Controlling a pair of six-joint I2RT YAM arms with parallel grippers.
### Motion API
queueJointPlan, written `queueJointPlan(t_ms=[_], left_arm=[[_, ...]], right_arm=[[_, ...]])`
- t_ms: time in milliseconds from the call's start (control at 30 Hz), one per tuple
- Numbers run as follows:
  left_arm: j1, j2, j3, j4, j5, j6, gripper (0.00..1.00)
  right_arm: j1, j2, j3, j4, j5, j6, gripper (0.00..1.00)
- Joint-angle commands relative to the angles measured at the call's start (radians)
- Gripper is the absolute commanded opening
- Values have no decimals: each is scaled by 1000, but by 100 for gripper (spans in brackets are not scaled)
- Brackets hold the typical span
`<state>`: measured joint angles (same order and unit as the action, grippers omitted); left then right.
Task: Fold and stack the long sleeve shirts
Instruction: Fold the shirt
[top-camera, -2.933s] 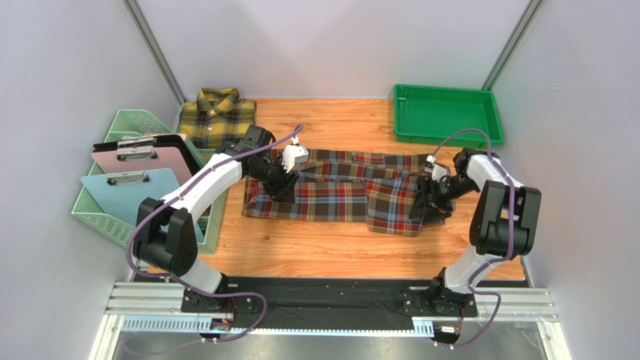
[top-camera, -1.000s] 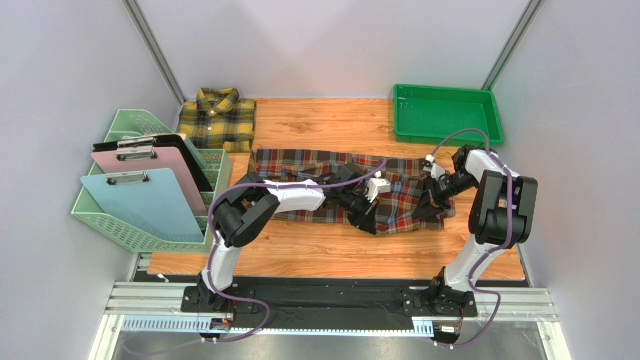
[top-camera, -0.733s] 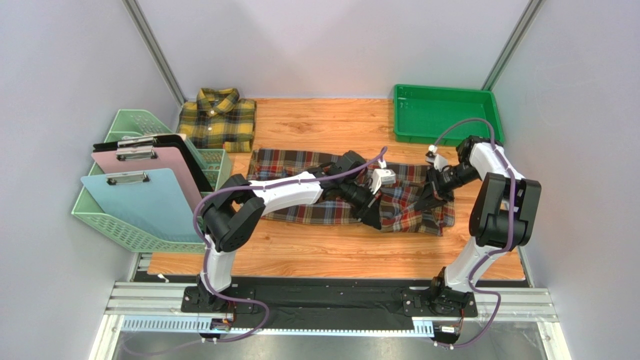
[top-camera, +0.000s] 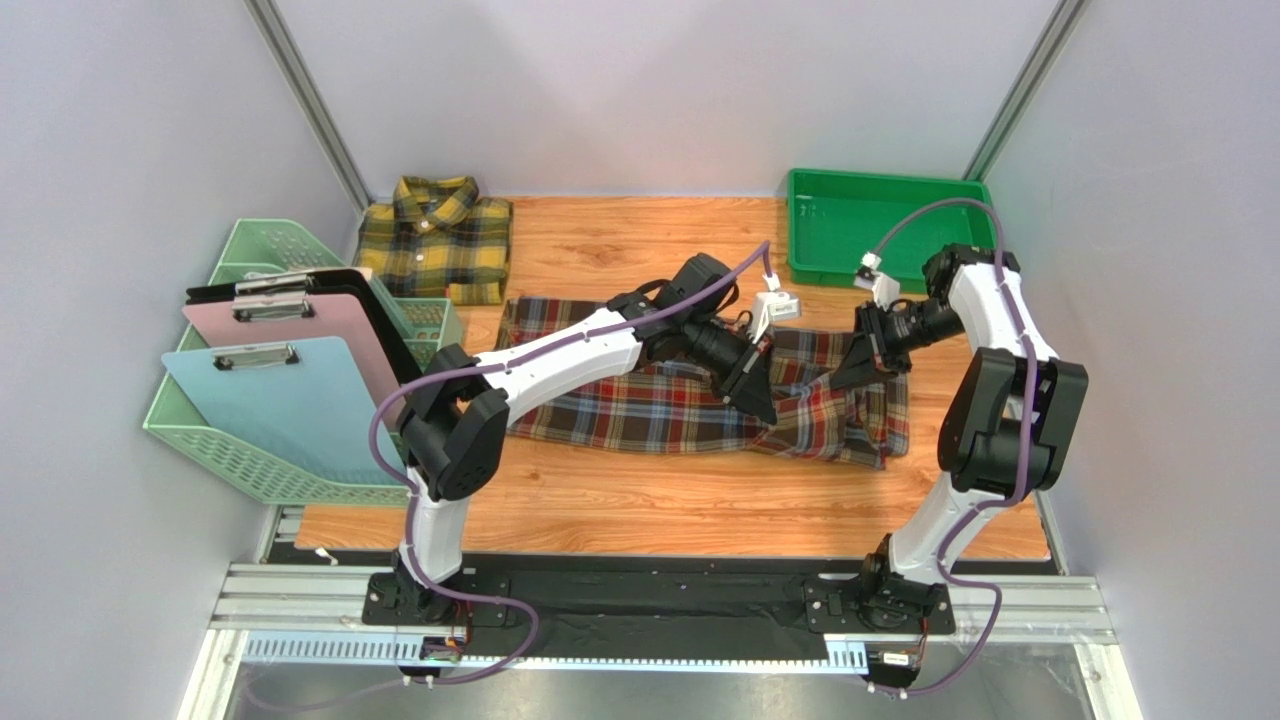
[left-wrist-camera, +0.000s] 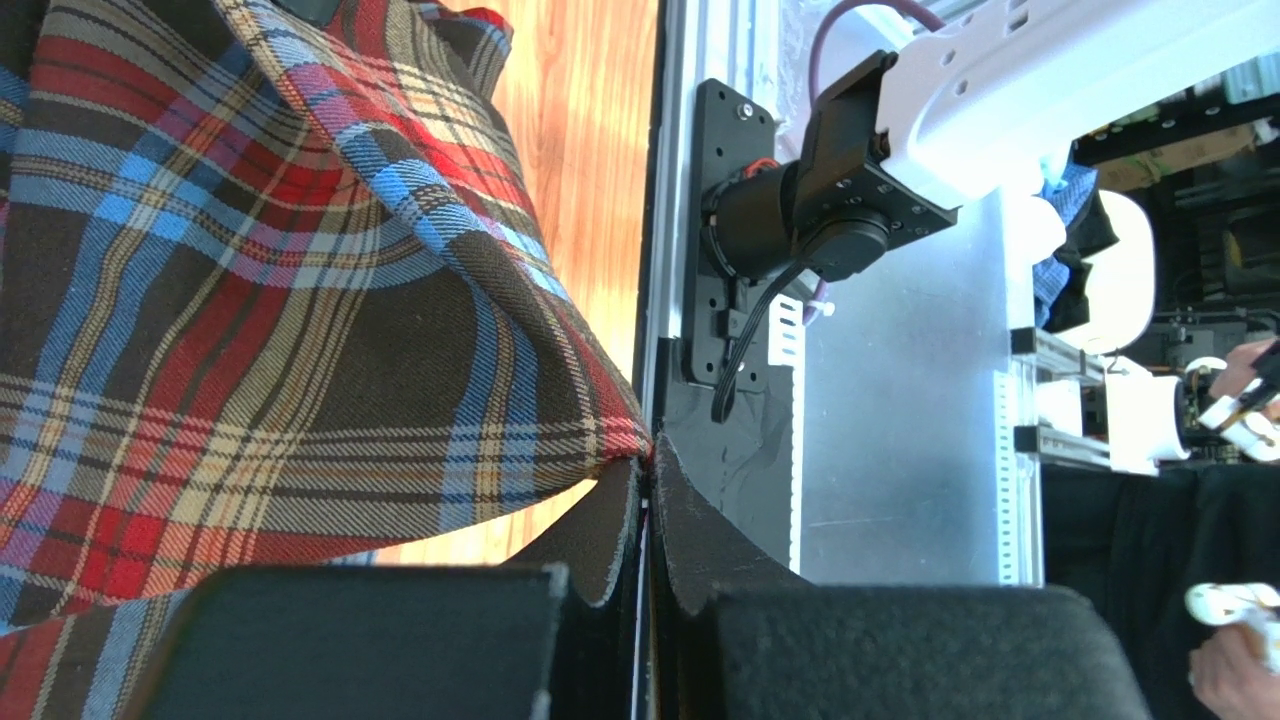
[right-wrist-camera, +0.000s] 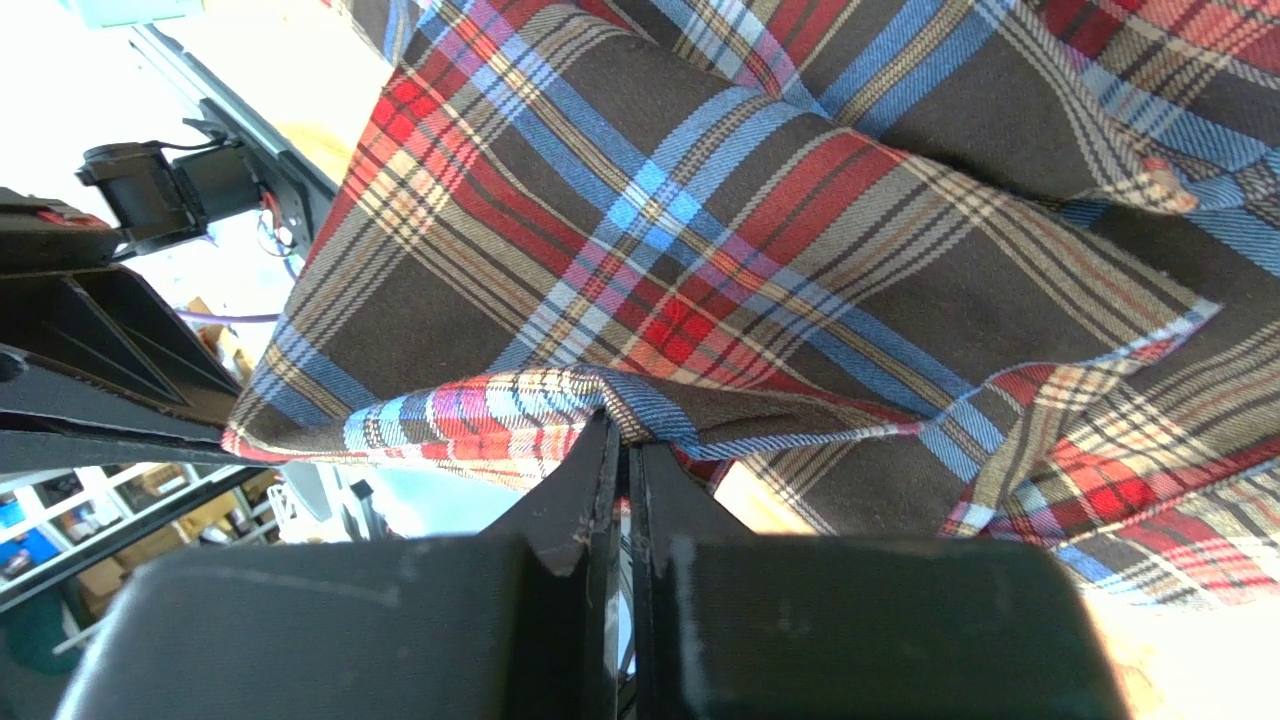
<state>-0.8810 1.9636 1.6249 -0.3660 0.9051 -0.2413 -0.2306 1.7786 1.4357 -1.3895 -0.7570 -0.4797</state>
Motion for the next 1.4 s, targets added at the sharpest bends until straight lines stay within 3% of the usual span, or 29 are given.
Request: queueJointPlan(t_ms=[0,133,267,467,567,633,1000,1100,1200,1267,1300,1333,1367], left_arm=[[10,14,38,-42,22,-44,0],[80,69,32,15,-12,-148,0],[125,90,56,2,9,-144,0],[85,-7,-40,22,103,-133,0],[63,-51,-59,-27,126,-69,0],[62,-60,-57,-24,138,-102,0],[103,55,147,65,163,-364,0],[117,73,167,102,134,-351,0],[138,107,168,84,106,-305,2],[175,124,121,73,13,-289,10],[192,130,98,90,-11,-320,14],[224,139,49,108,-18,-338,26],[238,146,32,108,-24,-339,30]], right_arm=[[-7,24,35,-163,-19,-10,3],[-9,74,52,-80,-15,41,4],[-7,99,83,-40,-24,87,8],[-4,73,85,-98,-35,41,0],[-4,36,62,-124,-19,13,0],[-4,9,49,-131,-10,4,0],[-6,82,144,-115,5,26,0],[-4,107,167,-97,2,47,1],[-6,111,167,-100,4,56,18],[-7,96,151,-98,13,47,34],[-9,91,125,-94,30,47,39],[-12,85,112,-92,41,46,45],[-13,79,98,-92,50,33,45]])
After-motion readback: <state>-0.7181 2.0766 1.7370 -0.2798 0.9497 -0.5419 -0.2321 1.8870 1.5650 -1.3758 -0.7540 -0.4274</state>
